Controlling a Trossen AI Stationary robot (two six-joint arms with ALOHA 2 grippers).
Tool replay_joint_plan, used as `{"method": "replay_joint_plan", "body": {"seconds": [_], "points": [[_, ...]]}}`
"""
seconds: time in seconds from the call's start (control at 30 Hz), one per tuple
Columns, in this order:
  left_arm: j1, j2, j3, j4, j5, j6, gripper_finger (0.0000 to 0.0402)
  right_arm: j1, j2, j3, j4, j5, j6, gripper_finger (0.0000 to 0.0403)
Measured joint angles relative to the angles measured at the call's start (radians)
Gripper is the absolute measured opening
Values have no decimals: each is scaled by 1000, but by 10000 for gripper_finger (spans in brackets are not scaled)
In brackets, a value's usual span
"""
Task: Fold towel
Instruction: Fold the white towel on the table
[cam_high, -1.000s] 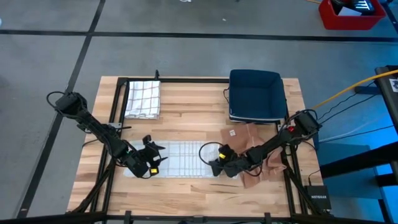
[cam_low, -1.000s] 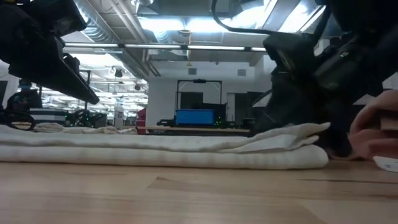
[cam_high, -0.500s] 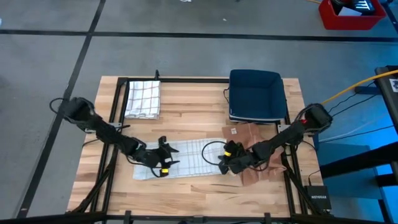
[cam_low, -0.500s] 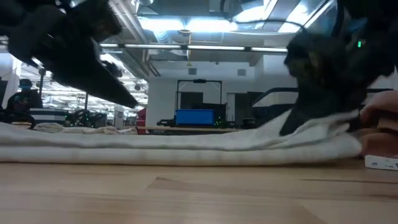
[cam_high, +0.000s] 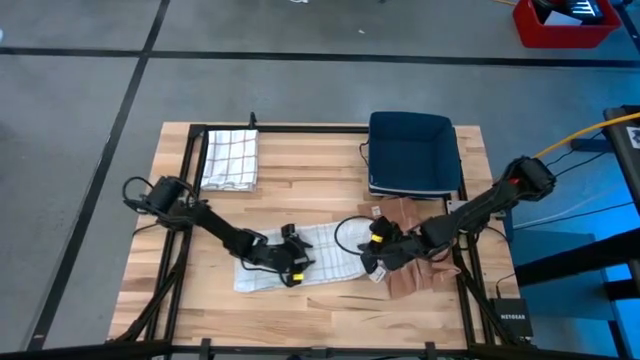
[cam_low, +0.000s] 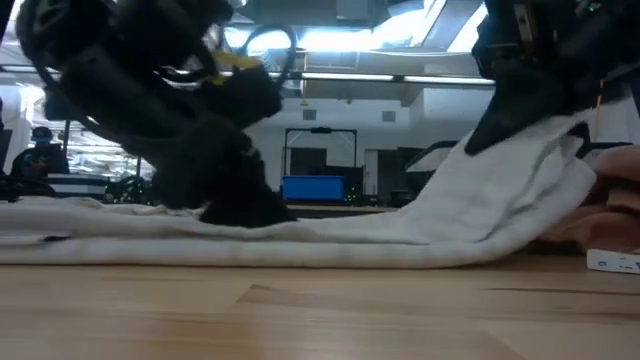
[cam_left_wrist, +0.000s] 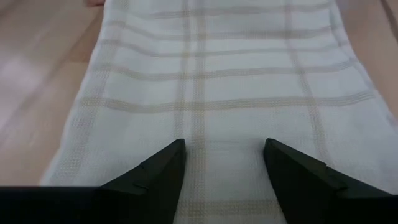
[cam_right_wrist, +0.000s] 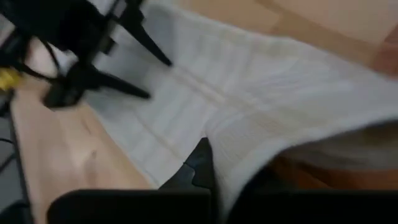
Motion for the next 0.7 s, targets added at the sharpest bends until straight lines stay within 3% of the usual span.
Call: {"method": "replay_joint_plan", "body": {"seconds": [0.2, 0.47, 0.57, 0.7], "points": [[17, 46, 48, -4, -3, -3, 214, -8, 7, 116, 5, 11, -78, 11], [17, 8, 73, -47, 11, 77, 214, -59, 104, 290, 5, 17, -227, 16], [1, -85, 89, -152, 11, 80, 214, -73, 137, 322, -1, -23, -250, 16], [-49, -277, 103, -470, 7, -9, 214, -72, 149, 333, 0, -50, -262, 17]]}}
